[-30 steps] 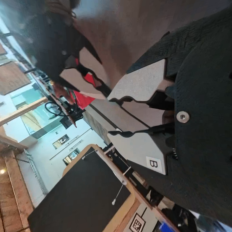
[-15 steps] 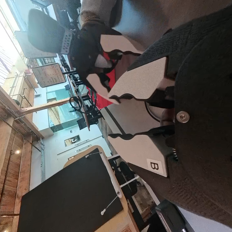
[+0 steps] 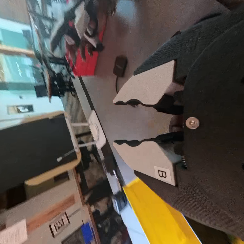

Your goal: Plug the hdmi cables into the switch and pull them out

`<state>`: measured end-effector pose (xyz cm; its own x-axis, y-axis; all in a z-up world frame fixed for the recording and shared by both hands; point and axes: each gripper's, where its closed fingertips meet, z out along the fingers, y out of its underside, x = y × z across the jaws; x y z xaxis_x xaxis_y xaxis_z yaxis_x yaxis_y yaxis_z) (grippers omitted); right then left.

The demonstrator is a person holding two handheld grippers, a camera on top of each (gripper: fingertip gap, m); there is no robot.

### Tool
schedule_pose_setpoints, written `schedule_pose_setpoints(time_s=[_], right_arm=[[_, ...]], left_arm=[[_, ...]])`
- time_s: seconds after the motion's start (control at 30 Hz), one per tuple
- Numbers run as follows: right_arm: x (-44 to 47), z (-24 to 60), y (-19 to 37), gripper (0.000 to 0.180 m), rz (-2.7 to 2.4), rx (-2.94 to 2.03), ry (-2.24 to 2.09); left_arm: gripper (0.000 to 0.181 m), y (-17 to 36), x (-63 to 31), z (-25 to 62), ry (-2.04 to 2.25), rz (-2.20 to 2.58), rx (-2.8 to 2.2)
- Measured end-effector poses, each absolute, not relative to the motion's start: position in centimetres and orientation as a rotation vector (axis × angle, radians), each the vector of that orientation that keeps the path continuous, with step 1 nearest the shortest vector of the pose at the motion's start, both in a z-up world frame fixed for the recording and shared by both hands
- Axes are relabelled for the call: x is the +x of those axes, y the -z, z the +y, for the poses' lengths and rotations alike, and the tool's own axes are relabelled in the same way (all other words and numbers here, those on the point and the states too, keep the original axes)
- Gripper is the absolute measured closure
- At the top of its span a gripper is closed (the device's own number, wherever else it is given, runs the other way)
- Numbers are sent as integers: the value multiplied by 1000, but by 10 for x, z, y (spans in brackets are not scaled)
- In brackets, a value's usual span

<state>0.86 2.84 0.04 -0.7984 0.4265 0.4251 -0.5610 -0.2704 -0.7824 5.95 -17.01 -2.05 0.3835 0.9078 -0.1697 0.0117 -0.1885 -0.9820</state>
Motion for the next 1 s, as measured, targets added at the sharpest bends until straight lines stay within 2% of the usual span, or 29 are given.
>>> schedule_pose_setpoints(time_s=[0.1,0.2,0.27,0.57,1.0], right_arm=[[12,26,0,89,-1367,188,-2089],[11,26,0,92,-1372,188,-2088],[10,26,1,93,-1375,187,-2088],[19,26,-1,99,-1369,250,-2076],[21,25,1,102,-1375,276,-2069]], left_arm=[[131,33,75,-259,-1217,-1170,-1601],[131,83,100,-347,-1302,-1653,-1823],[131,107,107,-376,-1247,-1824,-1940],[133,173,86,-427,-1008,-1978,-2409],[143,195,76,-444,-855,-2033,-2533]])
